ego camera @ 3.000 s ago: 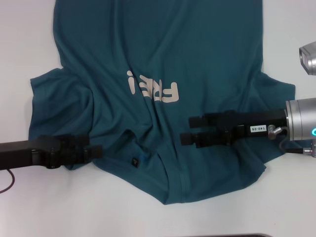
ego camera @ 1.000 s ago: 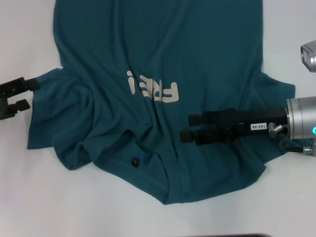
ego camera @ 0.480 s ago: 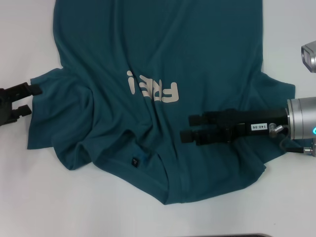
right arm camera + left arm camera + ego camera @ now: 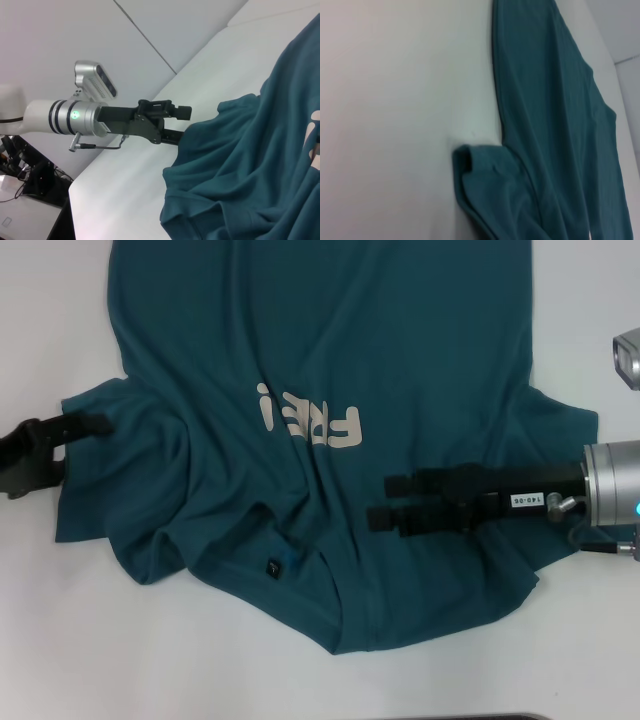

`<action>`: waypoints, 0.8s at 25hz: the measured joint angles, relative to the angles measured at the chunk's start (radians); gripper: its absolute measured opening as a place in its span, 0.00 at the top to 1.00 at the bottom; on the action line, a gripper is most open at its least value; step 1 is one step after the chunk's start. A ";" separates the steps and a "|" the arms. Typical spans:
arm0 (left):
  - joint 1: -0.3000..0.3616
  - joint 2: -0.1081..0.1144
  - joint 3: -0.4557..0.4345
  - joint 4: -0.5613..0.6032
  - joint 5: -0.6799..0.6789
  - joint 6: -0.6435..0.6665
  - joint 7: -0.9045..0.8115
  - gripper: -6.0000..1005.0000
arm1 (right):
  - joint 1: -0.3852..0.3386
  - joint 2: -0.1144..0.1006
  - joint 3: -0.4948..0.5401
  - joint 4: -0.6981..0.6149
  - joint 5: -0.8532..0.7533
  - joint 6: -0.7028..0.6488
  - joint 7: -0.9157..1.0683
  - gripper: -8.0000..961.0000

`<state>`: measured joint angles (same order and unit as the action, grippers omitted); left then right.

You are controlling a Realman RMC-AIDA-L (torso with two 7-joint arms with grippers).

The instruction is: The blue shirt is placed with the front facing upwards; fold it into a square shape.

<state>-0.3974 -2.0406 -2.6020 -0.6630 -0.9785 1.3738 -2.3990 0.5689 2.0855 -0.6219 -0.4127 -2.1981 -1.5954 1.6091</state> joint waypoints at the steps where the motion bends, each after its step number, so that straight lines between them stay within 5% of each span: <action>1: -0.007 0.001 0.004 0.010 0.000 -0.003 -0.001 0.17 | -0.001 0.000 0.000 -0.001 0.000 0.000 0.000 0.05; 9: -0.012 -0.003 -0.003 0.001 -0.002 0.003 -0.010 0.18 | -0.005 -0.001 0.001 -0.004 0.002 -0.003 0.001 0.06; 20: -0.004 0.001 0.004 0.000 0.000 0.013 -0.016 0.61 | -0.006 -0.001 0.001 -0.008 0.002 -0.004 0.004 0.06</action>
<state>-0.4017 -2.0398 -2.5976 -0.6630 -0.9789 1.3866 -2.4149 0.5629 2.0846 -0.6213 -0.4203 -2.1965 -1.5996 1.6136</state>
